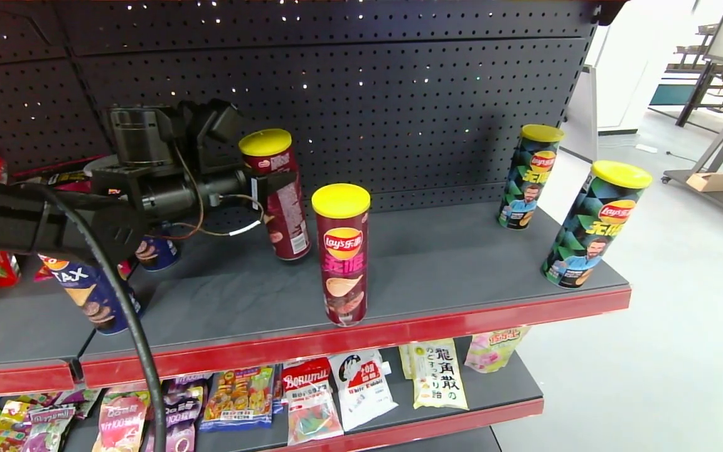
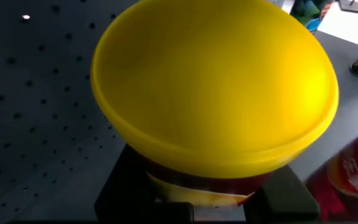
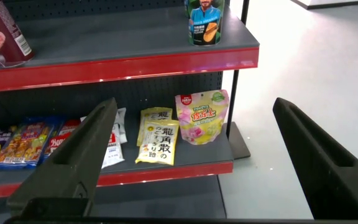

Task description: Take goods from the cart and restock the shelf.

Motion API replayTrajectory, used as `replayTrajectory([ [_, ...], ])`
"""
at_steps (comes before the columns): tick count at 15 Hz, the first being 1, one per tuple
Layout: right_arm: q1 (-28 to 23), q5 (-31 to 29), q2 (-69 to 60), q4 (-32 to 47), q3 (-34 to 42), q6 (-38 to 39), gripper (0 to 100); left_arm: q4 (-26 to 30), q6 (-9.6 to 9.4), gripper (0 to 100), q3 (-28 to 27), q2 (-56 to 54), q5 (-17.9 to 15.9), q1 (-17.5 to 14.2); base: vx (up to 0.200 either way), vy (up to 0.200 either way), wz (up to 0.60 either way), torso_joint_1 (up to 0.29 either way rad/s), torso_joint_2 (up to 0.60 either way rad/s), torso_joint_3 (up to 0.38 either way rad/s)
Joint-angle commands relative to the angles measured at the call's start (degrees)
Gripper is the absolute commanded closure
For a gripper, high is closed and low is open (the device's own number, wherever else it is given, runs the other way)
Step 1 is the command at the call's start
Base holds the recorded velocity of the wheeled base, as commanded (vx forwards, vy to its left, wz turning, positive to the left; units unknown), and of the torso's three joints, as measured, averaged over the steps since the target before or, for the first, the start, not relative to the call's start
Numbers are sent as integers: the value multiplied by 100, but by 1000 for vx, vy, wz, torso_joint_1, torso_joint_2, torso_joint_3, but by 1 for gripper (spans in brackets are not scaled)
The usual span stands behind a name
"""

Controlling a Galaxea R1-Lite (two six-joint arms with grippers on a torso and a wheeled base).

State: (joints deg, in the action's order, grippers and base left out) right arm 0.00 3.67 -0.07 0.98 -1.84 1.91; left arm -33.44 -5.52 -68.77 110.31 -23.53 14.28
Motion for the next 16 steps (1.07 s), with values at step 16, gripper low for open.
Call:
replayTrajectory([
  [16, 0, 2, 7, 8, 0, 2, 0, 619, 51, 100, -1816, 1291, 296, 418, 0, 0, 0, 0, 0, 0],
])
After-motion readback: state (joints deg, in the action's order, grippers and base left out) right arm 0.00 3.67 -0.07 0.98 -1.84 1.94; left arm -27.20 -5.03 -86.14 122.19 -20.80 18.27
